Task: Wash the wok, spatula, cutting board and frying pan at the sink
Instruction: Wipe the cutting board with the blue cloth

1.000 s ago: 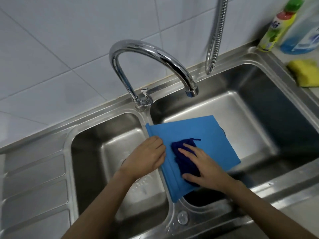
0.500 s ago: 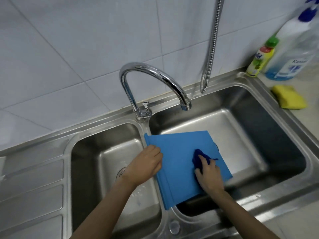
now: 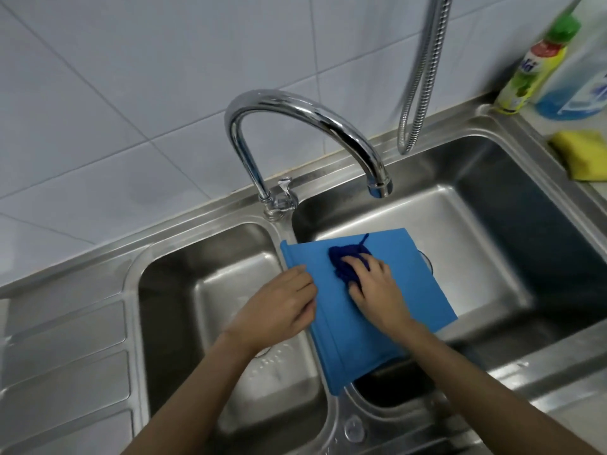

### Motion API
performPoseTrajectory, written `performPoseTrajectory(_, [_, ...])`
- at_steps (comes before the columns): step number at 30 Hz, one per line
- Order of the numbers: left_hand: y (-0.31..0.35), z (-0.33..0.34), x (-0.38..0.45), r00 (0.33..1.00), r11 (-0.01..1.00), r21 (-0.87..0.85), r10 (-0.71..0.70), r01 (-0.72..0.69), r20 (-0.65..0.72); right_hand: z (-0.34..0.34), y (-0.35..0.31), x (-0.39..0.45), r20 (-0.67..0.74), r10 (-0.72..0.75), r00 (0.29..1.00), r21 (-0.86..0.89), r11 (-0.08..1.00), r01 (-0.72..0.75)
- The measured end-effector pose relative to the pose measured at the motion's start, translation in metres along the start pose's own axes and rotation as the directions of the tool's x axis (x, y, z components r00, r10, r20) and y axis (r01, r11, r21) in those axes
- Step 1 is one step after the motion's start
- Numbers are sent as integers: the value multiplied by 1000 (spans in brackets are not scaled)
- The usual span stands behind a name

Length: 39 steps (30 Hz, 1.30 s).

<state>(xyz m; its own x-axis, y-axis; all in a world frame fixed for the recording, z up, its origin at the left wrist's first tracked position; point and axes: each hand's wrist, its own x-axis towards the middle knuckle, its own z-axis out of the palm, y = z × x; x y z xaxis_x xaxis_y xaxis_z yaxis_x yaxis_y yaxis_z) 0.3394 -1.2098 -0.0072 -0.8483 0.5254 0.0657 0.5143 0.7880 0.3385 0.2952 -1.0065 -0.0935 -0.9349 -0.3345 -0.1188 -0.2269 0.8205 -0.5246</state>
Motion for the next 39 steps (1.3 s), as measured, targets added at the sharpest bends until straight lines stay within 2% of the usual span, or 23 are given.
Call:
performPoseTrajectory(3, [0,4,1,1000,1000,-9,-6,6,-15,0,56,17,82,233,969,-67,971,-227])
performPoseTrajectory(6, [2,8,-2,998,999,20,-31,33,-49,-12,110,19,231,467,853,-147,884,-444])
performPoseTrajectory(8, [6,13,-5,997,995,71,-59,63,-57,-19,125,10,289,552,782,-225,833,-505])
performPoseTrajectory(10, [13,19,-7,994,989,117,-86,94,-71,-23,115,-5,283,573,769,-247,818,-519])
performPoseTrajectory(13, [21,25,-9,989,977,168,-118,132,-93,-28,70,-34,252,477,842,-120,879,-462])
performPoseTrajectory(17, [20,23,-10,990,979,165,-110,123,-86,-34,-15,-65,222,99,970,141,981,-132])
performPoseTrajectory(20, [17,17,-9,997,984,166,-48,58,-60,-26,-49,-57,104,-73,992,192,980,52])
performPoseTrajectory(23, [17,16,-6,996,991,124,-35,45,-76,-18,-52,-27,-9,-126,992,202,971,126])
performPoseTrajectory(28, [14,25,-6,988,992,87,-80,92,-135,-9,-38,32,-50,-209,977,132,968,213])
performPoseTrajectory(31, [14,29,-7,982,987,128,-70,93,-177,-3,-12,62,-62,-112,992,87,989,117])
performPoseTrajectory(34, [13,31,-6,979,987,127,-78,103,-190,7,39,91,-34,104,994,-19,994,-105])
performPoseTrajectory(35, [12,33,-6,979,988,114,-80,102,-186,8,58,95,-26,201,979,-48,978,-202])
performPoseTrajectory(37, [11,35,-6,983,992,80,-88,101,-161,7,91,91,7,421,907,-77,905,-419])
performPoseTrajectory(39, [10,37,-7,986,992,56,-107,115,-131,2,112,71,51,547,836,-131,833,-537])
